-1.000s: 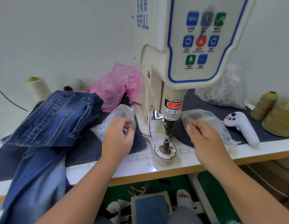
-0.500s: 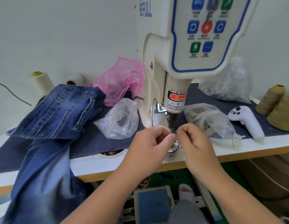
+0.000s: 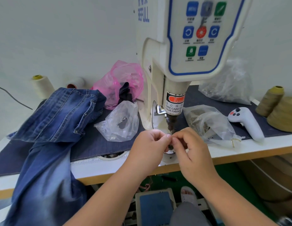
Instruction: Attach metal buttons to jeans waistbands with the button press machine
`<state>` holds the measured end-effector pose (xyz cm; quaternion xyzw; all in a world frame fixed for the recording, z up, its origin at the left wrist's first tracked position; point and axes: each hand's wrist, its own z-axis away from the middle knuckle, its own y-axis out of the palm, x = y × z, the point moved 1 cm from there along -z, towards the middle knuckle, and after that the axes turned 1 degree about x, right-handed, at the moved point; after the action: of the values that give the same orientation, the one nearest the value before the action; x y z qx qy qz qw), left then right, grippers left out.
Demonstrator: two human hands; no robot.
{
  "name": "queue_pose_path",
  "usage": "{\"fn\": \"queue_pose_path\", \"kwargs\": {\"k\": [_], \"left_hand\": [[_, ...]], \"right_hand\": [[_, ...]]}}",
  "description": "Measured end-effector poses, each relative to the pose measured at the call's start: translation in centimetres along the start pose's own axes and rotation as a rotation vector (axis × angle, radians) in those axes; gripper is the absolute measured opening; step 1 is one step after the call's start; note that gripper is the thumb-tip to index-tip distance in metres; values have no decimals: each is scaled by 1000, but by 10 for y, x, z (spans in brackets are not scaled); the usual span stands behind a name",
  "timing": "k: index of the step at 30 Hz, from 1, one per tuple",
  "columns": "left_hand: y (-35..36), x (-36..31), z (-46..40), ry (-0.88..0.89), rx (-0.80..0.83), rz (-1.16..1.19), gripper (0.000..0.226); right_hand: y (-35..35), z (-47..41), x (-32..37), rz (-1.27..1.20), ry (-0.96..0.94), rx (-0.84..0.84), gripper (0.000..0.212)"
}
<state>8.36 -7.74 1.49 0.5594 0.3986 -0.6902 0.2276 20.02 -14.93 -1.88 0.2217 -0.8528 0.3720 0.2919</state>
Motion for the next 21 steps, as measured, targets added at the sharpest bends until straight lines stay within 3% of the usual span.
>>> {"fn": "queue_pose_path", "kwargs": {"k": [4,13,21], "left_hand": [[2,1,-6,52,-68,-31,20],[5,5,-15,81,-133,-63,17],[11,7,-14,11,-98,109,11]], "right_hand": [[-1,-1,-4,-117,92,-25,18],[-6,0,-13,-150,185,-56,21],[-8,4,-18,-127,176,-58,24]]}}
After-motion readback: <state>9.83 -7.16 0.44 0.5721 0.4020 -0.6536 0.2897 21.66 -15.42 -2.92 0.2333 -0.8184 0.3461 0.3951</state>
